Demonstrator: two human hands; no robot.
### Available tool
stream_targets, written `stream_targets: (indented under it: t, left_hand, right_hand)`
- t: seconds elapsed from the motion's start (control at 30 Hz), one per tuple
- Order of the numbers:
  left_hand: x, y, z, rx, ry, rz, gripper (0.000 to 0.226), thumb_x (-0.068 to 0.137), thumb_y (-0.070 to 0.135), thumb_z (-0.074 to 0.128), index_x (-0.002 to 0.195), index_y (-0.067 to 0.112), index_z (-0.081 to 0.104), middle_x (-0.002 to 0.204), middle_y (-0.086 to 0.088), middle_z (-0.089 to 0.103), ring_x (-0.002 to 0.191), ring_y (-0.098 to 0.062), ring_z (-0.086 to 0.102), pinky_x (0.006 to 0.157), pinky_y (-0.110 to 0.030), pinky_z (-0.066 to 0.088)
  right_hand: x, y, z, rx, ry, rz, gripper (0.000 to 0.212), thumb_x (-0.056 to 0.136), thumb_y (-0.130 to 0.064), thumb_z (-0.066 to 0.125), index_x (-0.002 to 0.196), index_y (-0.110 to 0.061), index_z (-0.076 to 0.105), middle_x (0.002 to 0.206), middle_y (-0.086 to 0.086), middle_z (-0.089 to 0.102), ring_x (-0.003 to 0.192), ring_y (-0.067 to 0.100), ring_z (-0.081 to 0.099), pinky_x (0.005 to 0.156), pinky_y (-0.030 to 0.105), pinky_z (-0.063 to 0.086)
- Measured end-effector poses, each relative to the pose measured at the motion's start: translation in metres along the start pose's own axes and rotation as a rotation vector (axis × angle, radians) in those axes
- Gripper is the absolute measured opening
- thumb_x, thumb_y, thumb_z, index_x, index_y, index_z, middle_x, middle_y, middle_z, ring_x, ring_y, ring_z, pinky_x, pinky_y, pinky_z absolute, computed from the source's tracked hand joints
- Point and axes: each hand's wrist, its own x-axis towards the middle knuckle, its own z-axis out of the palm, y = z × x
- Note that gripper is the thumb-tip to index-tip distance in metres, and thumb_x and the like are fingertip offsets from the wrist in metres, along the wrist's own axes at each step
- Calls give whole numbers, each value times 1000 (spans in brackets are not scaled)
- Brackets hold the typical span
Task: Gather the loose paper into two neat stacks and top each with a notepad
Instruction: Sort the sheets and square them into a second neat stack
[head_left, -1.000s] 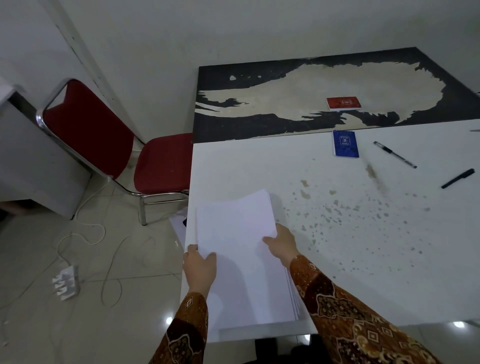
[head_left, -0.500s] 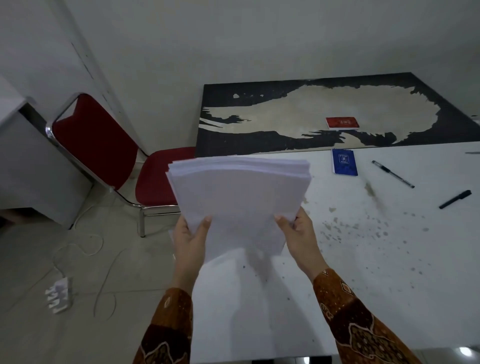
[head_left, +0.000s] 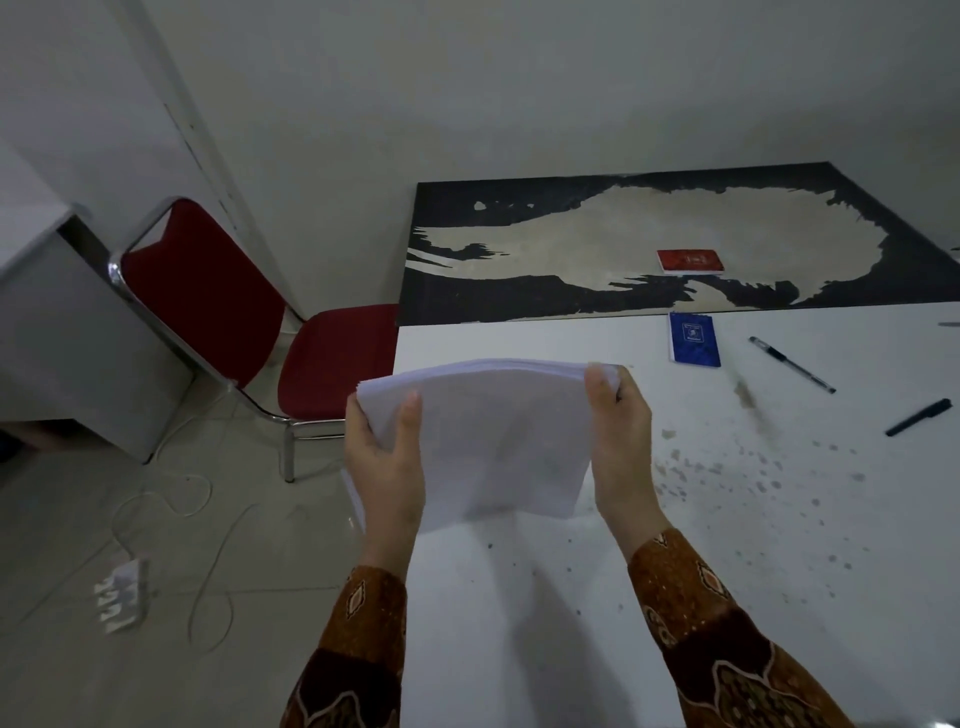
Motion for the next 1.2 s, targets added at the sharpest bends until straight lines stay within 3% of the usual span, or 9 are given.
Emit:
stream_targets:
  t: [0.13,0.33,0.53,0.63,0.73,0.87,0.97,1.07,1.2]
  left_hand:
    - [9,19,16,61,182,-30,30,84,54,59,75,26,52,74,5,54,70,-13,54,63,-29,50]
    - [13,20,22,36,269,-54,37,96,29,50,60,21,44,57,7,41,60,-17,41,55,-29,35]
    - [11,20,21,83,306,2,28,97,34,47,77,16,56,65,9,47,66,-13,46,60,-31,40]
    - [11,14,17,15,249,-57,37,92,47,52,68,19,46,67,1,44,65,-18,43,60,-30,40]
    - [10,3,9,-4,101,-103,52,82,62,57,92,12,57,93,-11,62,89,-29,61,82,-42,54]
    - [3,-17,1,-31,-1,-157,53,78,45,66,124,20,55,115,0,65,106,-16,64,92,-41,54]
    - [-3,-26,3,26,7,-136,46,85,32,67,126,19,53,114,4,65,102,-5,64,84,-28,55]
    - [-5,-26,9,12,67,-89,27,91,19,62,117,18,56,104,8,65,88,4,65,69,-14,53]
    - [-10,-29,13,11,83,-43,26,91,19,63,116,14,57,102,6,65,87,4,64,66,-12,52]
  right_hand:
    - [1,-9,13,-44,158,65,27,92,-49,48,79,-25,54,83,-2,60,81,15,58,68,27,50]
    - [-6,-14,16,-51,187,2,24,98,-27,42,79,-22,57,81,-5,59,77,11,57,61,23,47]
    - [-8,-3,16,-93,140,-98,9,94,-44,46,91,-37,52,95,-14,58,91,13,58,77,31,55]
    - [-6,11,3,-140,-17,-94,37,81,-54,57,113,-44,40,110,-20,51,98,7,57,72,19,56]
    - [-1,32,-19,-169,-141,-50,57,80,-37,69,125,-31,35,112,-17,50,100,4,57,69,12,52]
    - [1,58,-29,-199,-219,19,27,91,-22,59,114,-28,45,109,-11,57,102,3,59,78,17,54]
    - [-5,63,-21,-196,-230,-7,23,97,-17,48,111,-34,42,110,-15,56,95,-12,58,75,11,51]
    - [-11,65,-17,-172,-196,-22,22,100,-14,41,114,-31,40,110,-14,56,95,-10,58,76,12,50]
    - [-22,67,-17,-167,-115,-86,24,101,-13,35,111,-35,37,106,-15,55,91,-8,57,71,11,49]
